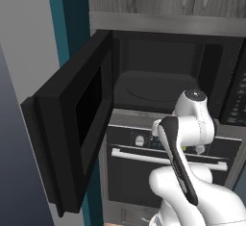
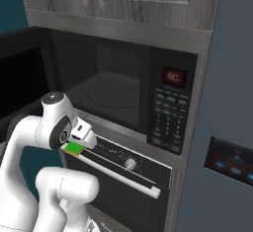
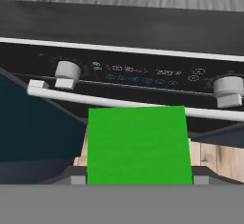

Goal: Place the sponge inside the microwave to prepare for sanitizing.

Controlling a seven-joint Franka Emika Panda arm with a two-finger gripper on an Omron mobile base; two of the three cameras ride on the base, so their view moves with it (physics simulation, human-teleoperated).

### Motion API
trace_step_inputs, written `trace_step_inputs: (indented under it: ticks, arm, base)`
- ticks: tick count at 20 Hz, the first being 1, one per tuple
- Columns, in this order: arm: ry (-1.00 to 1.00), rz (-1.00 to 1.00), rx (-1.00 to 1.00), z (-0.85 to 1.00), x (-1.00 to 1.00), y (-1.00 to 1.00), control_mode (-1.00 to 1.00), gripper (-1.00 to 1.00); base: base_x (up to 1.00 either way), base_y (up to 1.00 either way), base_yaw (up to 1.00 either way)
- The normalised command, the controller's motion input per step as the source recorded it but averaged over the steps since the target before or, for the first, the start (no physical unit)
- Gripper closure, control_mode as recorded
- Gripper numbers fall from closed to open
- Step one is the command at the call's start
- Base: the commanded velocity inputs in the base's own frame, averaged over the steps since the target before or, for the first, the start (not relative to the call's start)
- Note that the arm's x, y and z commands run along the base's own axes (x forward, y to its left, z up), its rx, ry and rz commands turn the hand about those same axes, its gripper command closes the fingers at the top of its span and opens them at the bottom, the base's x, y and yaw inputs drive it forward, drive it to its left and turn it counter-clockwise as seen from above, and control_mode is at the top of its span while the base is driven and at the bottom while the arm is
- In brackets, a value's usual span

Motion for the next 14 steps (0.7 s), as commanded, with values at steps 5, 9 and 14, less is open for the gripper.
trace_step_inputs:
  ticks: [5, 9, 14]
  arm:
    - [-0.15, 0.0, -0.05, 0.21, 0.0, 0.0, -1.0, 1.0]
    - [-0.23, 0.0, -0.16, 0.48, 0.05, -0.01, -1.0, 1.0]
    - [-0.21, 0.0, -0.03, 0.68, 0.0, -0.02, -1.0, 1.0]
  base:
    - [0.0, 0.0, 0.0]
    - [0.0, 0.0, 0.0]
    - [0.0, 0.0, 0.0]
